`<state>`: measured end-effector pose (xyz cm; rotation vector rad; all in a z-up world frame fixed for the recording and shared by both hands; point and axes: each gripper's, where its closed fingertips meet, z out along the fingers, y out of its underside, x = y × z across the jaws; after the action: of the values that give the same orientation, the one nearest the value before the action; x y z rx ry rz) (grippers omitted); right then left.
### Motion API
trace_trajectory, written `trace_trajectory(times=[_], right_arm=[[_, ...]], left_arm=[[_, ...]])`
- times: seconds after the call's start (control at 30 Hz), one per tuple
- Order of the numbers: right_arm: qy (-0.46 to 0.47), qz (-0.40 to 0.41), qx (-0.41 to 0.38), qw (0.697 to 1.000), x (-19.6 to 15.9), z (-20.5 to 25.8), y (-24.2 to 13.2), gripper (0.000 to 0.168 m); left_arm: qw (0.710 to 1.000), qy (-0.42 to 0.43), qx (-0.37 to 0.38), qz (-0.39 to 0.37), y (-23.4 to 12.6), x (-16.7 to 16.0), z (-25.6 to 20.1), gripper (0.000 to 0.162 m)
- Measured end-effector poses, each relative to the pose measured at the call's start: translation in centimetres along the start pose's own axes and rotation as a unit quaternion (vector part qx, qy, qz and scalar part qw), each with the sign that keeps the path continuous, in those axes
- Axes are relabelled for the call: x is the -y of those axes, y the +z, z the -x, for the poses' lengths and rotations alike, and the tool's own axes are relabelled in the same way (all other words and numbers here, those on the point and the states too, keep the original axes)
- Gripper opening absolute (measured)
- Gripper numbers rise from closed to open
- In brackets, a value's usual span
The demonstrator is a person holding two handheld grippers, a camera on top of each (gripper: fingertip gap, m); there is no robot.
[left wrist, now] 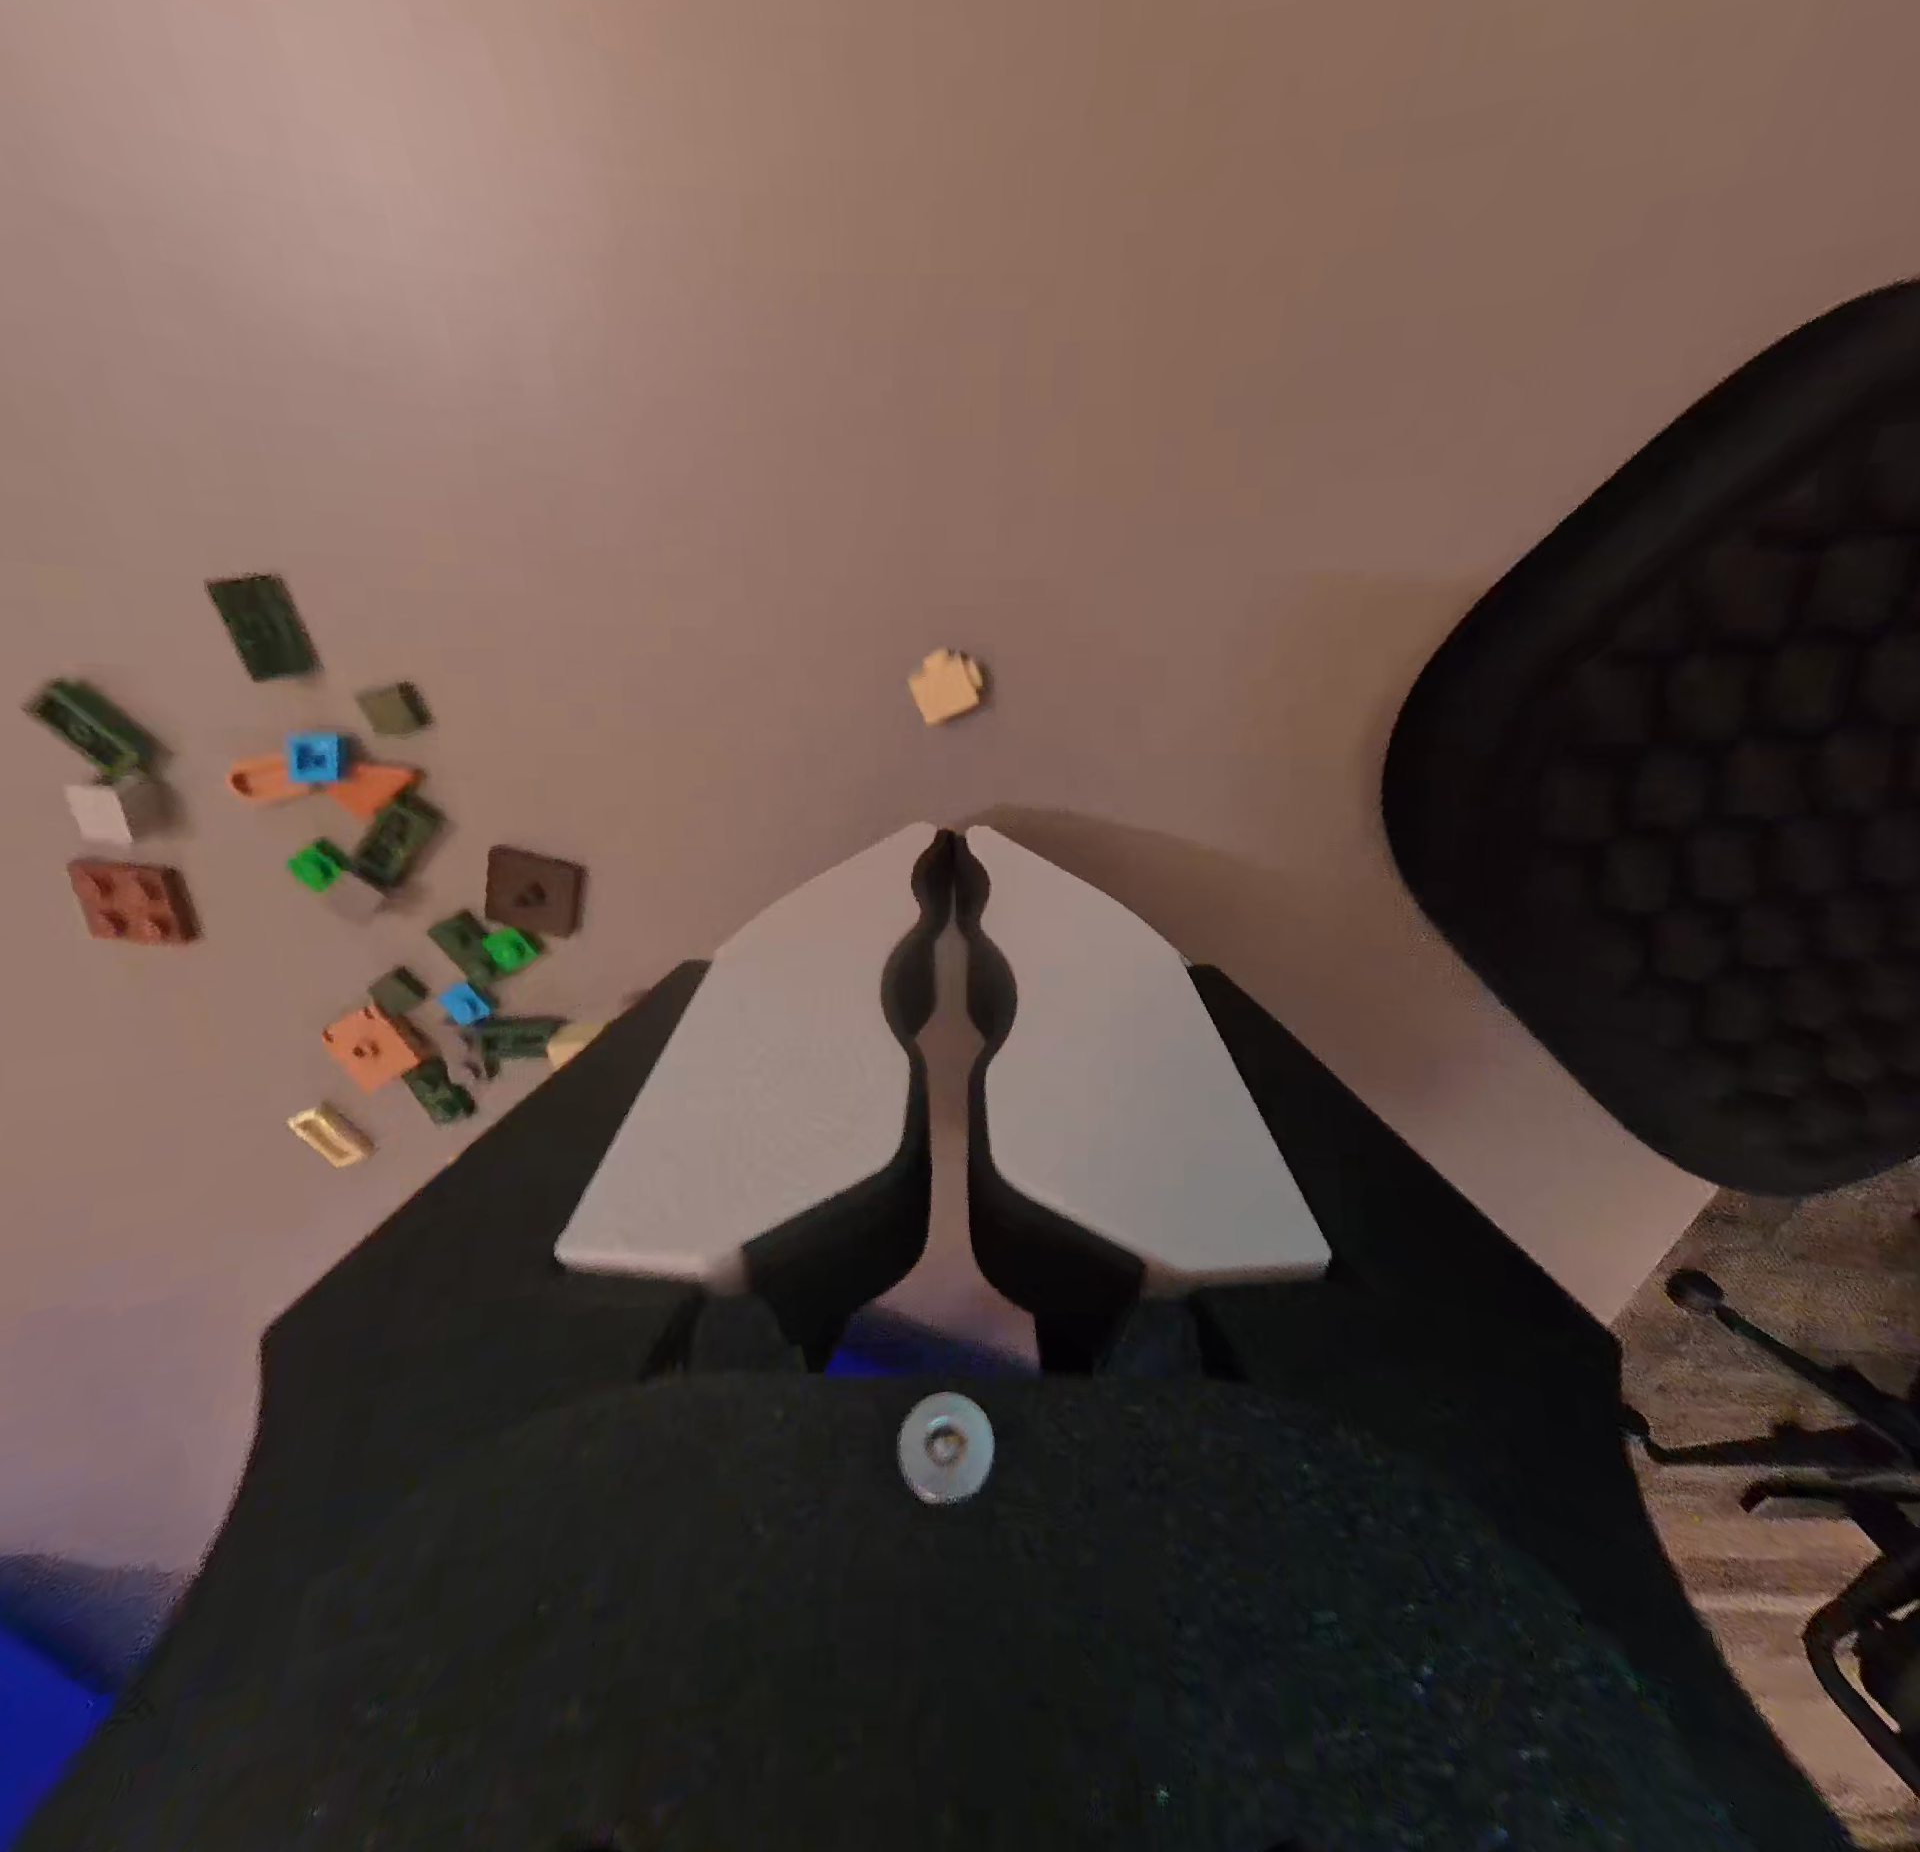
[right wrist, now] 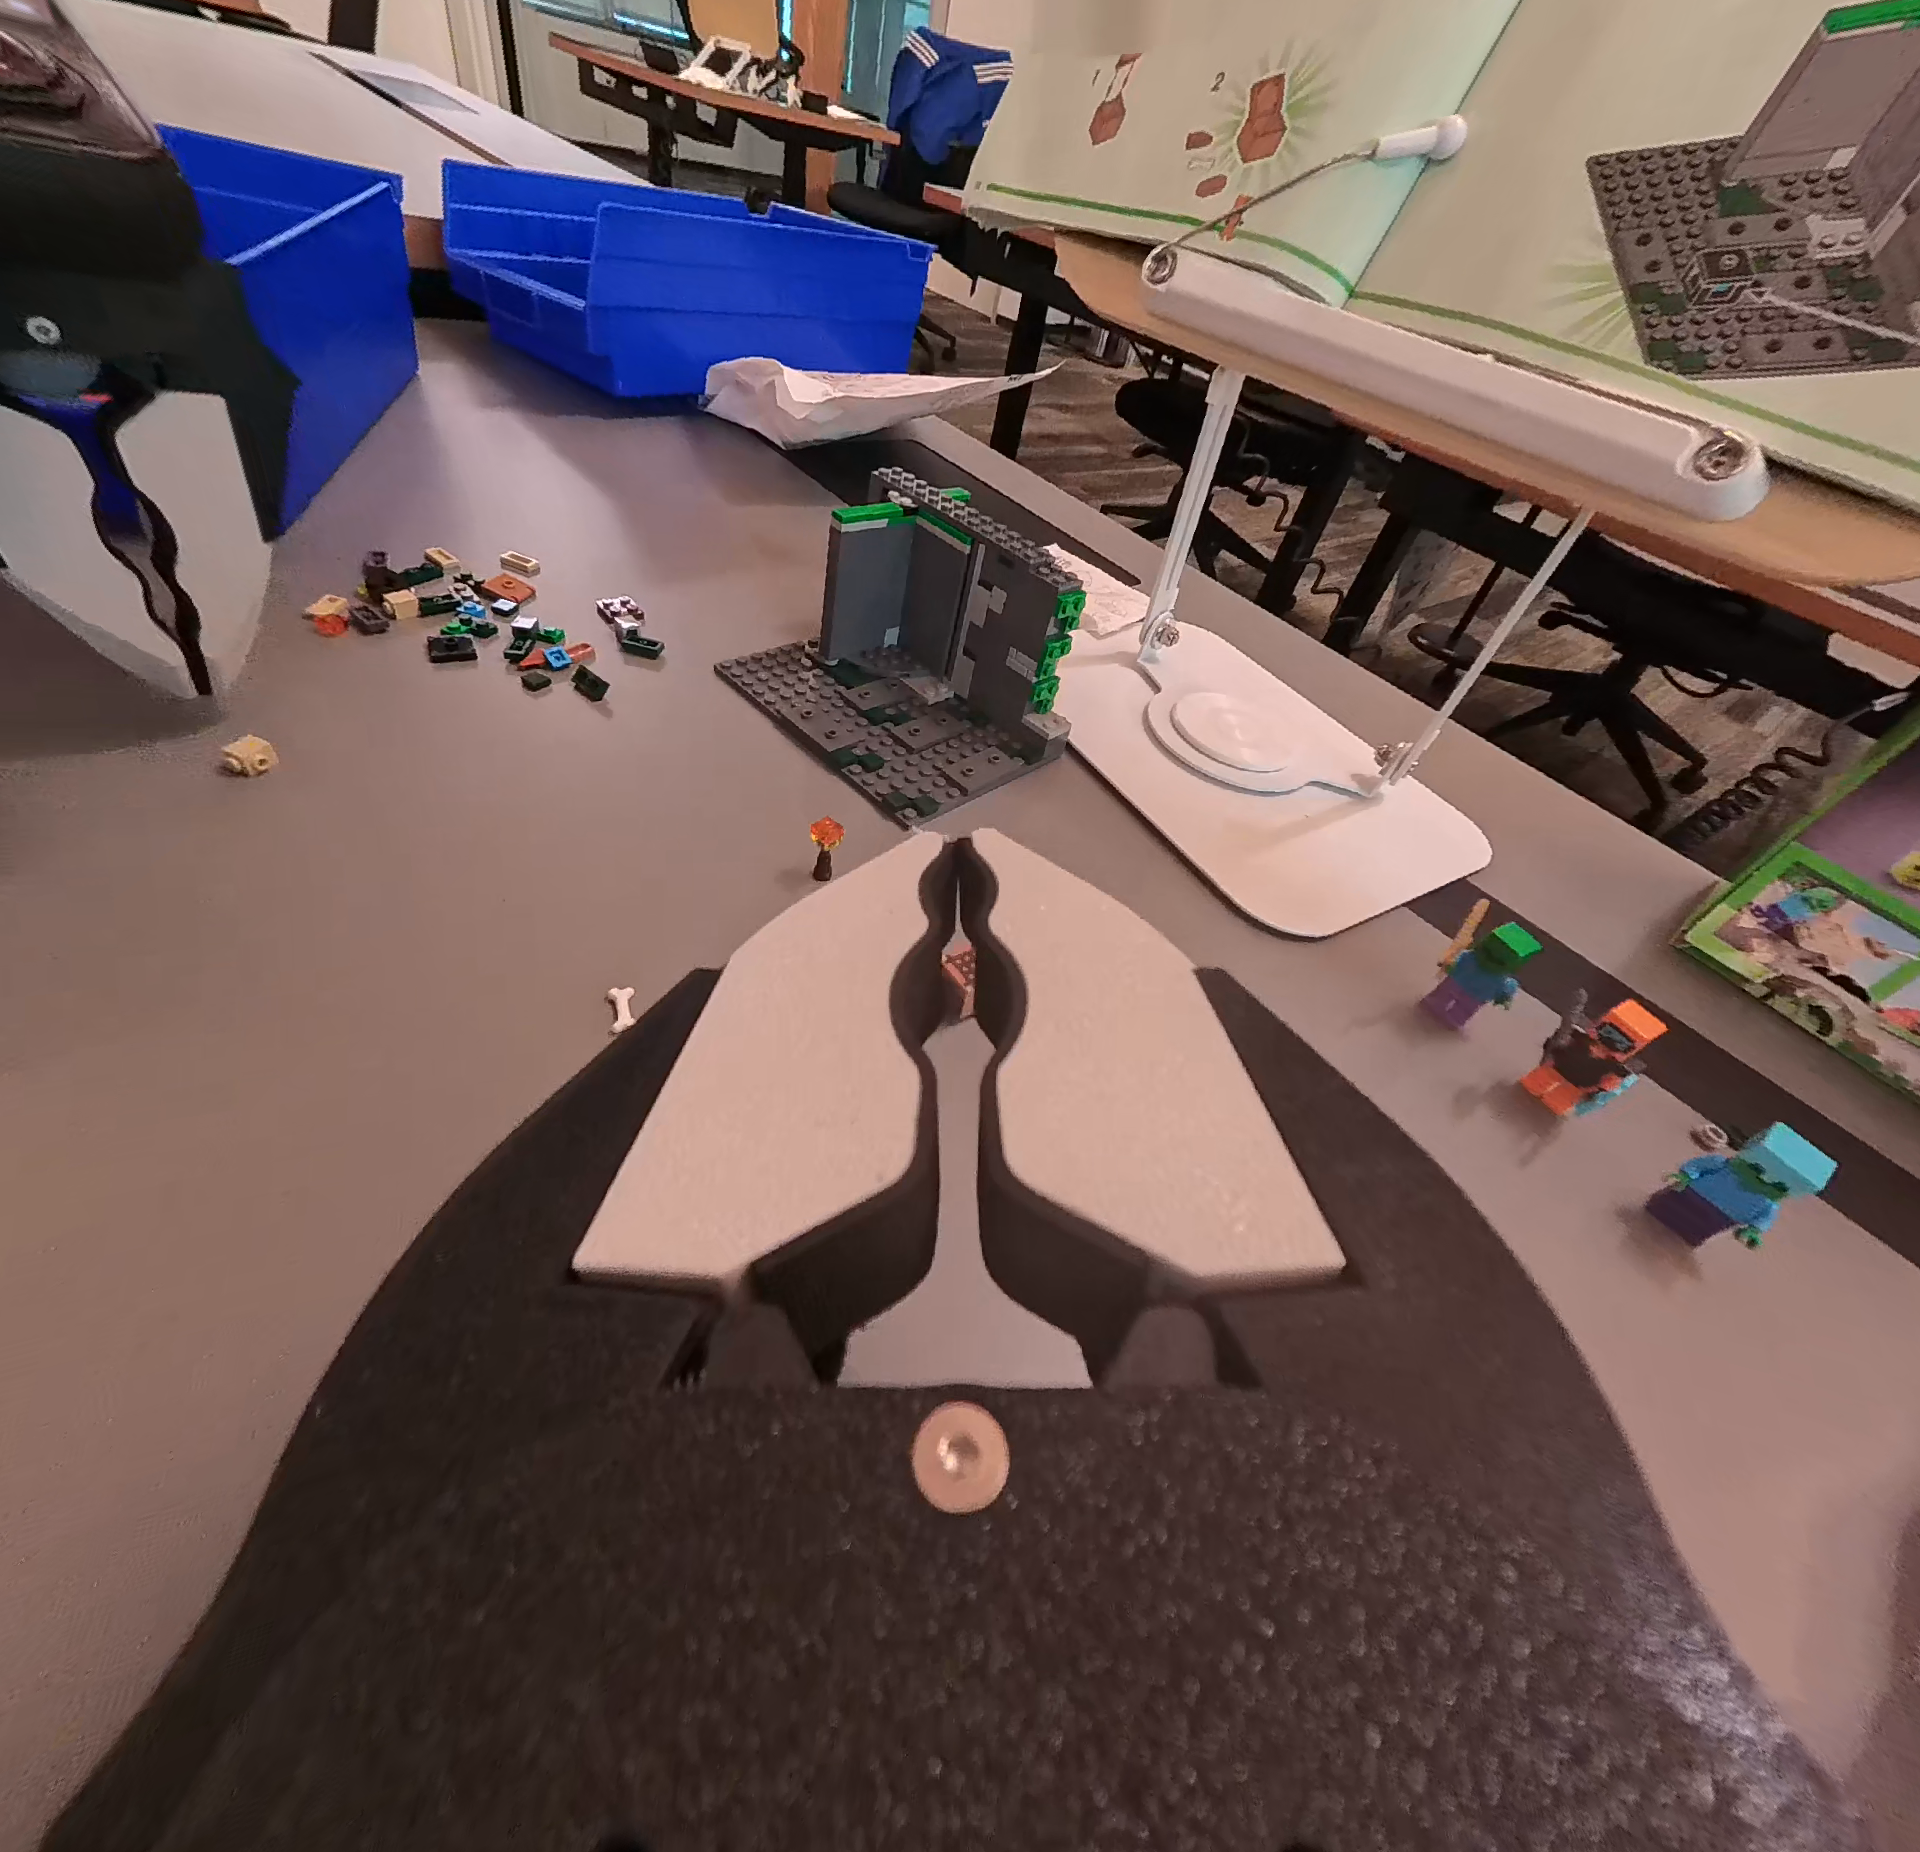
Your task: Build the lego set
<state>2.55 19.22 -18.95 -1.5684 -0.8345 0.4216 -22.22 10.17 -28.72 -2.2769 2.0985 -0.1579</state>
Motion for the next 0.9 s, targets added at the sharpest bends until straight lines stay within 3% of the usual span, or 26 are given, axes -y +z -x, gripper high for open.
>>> trace_trajectory(times=[0.33, 0.7, 0.9], right_arm=[[-0.001, 0.007, 0.003, 1.0, -0.4, 0.3, 0.2, 0.0], [-0.003, 0.015, 0.012, 1.0, -0.7, 0.7, 0.4, 0.0], [-0.004, 0.022, 0.015, 1.0, -1.1, 0.8, 0.5, 0.0]], left_arm=[[0.999, -0.021, 0.038, -0.022, -1.8, -0.8, 1.4, 0.012], [0.986, -0.066, 0.132, -0.076, -4.3, -1.6, 6.7, 0.013], [0.985, -0.07, 0.129, -0.095, -3.8, -2.4, 9.1, 0.016]])
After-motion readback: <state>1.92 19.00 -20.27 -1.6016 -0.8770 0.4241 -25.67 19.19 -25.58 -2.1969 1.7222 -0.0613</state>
